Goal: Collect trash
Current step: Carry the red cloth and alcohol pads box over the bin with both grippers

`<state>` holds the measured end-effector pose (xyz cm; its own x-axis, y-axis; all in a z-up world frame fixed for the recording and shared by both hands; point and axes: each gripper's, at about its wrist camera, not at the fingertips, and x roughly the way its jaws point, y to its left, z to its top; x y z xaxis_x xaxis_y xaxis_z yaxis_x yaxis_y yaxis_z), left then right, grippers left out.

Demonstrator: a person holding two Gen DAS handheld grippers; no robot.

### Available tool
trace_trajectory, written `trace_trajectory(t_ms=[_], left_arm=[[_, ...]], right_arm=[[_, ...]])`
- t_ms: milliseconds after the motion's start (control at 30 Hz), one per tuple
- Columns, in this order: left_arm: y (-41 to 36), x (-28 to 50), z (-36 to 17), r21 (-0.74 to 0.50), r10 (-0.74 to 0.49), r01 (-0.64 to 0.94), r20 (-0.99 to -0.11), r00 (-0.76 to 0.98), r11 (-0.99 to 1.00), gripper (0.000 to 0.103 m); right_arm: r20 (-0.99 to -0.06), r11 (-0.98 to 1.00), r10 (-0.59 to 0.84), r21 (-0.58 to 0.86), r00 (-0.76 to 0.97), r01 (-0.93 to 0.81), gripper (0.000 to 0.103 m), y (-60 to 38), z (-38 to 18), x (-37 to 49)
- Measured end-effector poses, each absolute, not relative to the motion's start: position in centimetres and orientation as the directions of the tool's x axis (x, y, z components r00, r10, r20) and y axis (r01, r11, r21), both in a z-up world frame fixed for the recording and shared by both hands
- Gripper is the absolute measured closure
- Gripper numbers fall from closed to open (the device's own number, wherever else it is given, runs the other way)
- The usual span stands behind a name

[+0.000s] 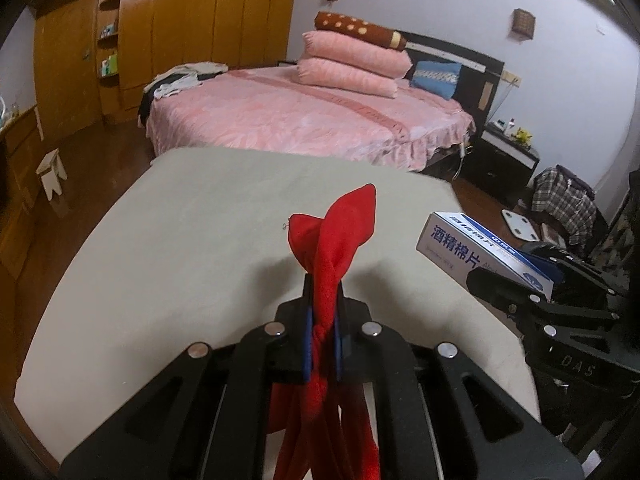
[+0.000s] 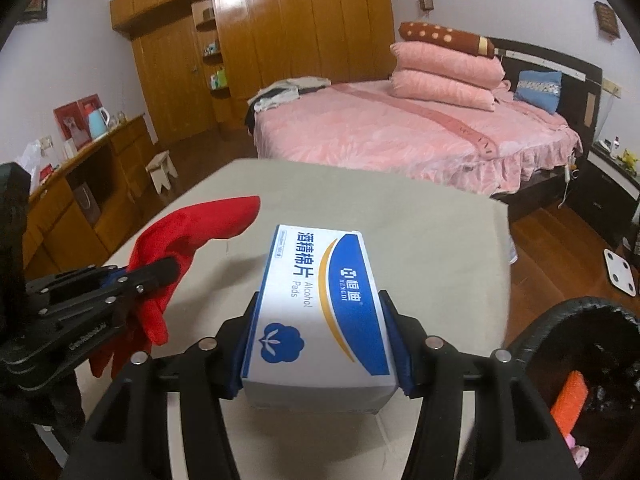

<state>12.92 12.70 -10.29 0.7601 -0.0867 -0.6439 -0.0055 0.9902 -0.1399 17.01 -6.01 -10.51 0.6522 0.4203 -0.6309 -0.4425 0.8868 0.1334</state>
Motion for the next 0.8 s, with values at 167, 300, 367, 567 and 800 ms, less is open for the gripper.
trace_trajectory(t_ms=[167, 300, 367, 567, 800], left_arm=[[10.6, 12.0, -8.4, -0.147, -0.113, 0.026, -0.617, 0.779, 0.989, 0.096], [8.7, 11.5, -7.3, -0.144, -0.132, 0.056, -0.603, 0.787, 0.988, 0.096], [7.6, 11.3, -6.6, -0.144, -0.147, 0.075, -0.596, 0.789, 0.987, 0.096], [4.9, 10.8, -5.0, -0.141, -0.185, 0.127, -0.57, 0.8, 0.982, 0.096], [1.4, 10.2, -3.8, -0.132, -0.239, 0.2, -0.545, 0.803, 0.971, 0.096]], right_arm=[[-0.59, 0.888, 0.424, 0.121, 0.687, -0.444, 0.048, -7.8, -8.7, 15.6], [-0.567, 0.893, 0.42, 0.119, 0.709, -0.434, 0.048, -9.7, -7.6, 14.6], [-0.558, 0.897, 0.416, 0.121, 0.718, -0.426, 0.048, -10.5, -7.2, 14.2], [-0.516, 0.912, 0.396, 0.124, 0.76, -0.391, 0.048, -13.6, -5.5, 12.9], [-0.481, 0.932, 0.353, 0.102, 0.803, -0.349, 0.048, -16.8, -3.9, 11.3]])
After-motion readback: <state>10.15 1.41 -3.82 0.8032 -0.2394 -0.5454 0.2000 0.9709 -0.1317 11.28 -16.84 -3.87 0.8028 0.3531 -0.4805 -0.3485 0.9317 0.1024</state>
